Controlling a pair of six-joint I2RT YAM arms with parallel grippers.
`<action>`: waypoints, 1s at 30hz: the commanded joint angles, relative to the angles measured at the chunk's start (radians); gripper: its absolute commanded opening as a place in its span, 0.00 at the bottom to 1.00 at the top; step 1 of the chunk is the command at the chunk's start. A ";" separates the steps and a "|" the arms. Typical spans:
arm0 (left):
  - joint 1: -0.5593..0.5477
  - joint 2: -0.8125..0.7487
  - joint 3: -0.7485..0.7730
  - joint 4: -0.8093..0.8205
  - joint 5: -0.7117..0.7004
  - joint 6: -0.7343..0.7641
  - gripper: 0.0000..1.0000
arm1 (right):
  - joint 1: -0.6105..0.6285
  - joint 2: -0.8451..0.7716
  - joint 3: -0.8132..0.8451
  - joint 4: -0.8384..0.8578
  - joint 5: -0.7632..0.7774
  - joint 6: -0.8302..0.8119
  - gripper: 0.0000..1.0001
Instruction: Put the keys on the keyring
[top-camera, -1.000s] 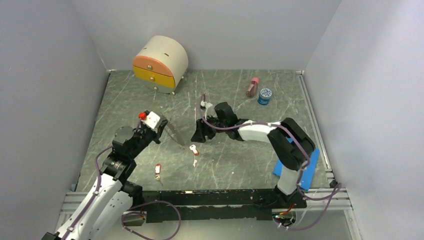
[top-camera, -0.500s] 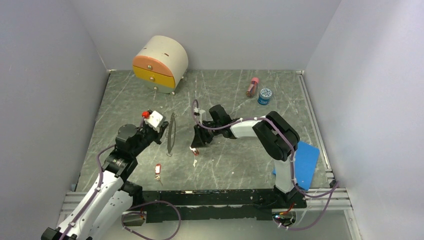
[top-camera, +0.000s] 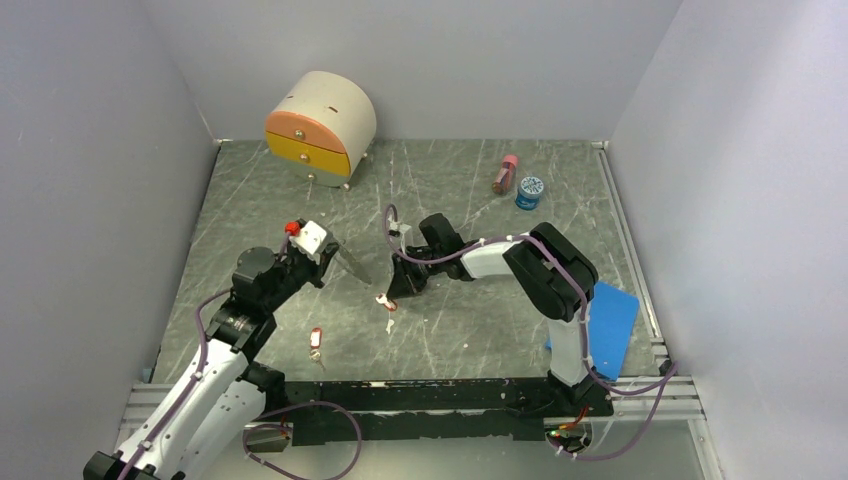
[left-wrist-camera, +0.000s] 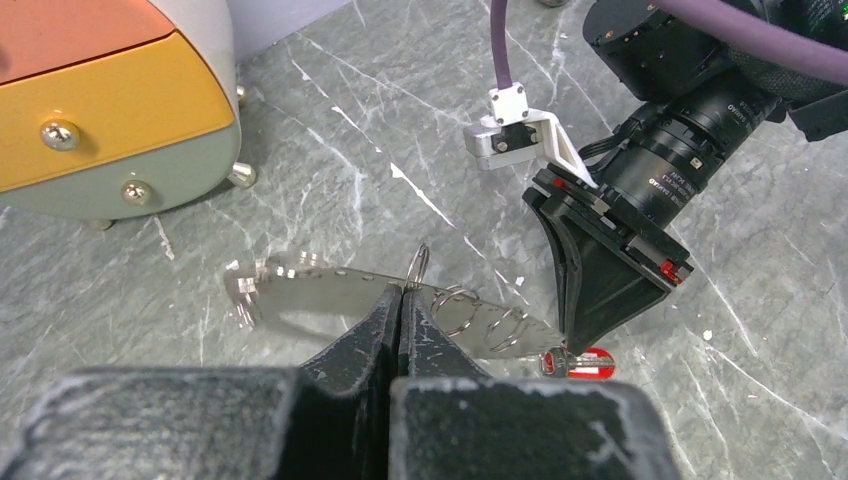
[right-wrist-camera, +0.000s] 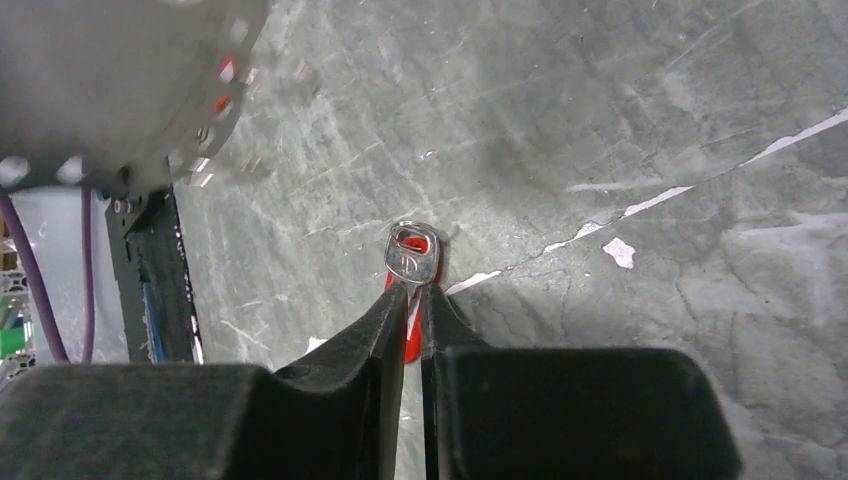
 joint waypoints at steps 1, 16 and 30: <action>0.004 -0.001 0.003 0.071 0.033 -0.007 0.03 | -0.004 -0.007 -0.003 0.048 0.022 -0.009 0.13; 0.004 -0.034 0.032 0.006 -0.049 0.025 0.03 | 0.014 -0.021 0.055 -0.037 0.170 0.040 0.45; 0.003 -0.115 0.039 -0.127 -0.142 0.067 0.03 | 0.138 -0.069 0.121 -0.298 0.469 0.169 0.41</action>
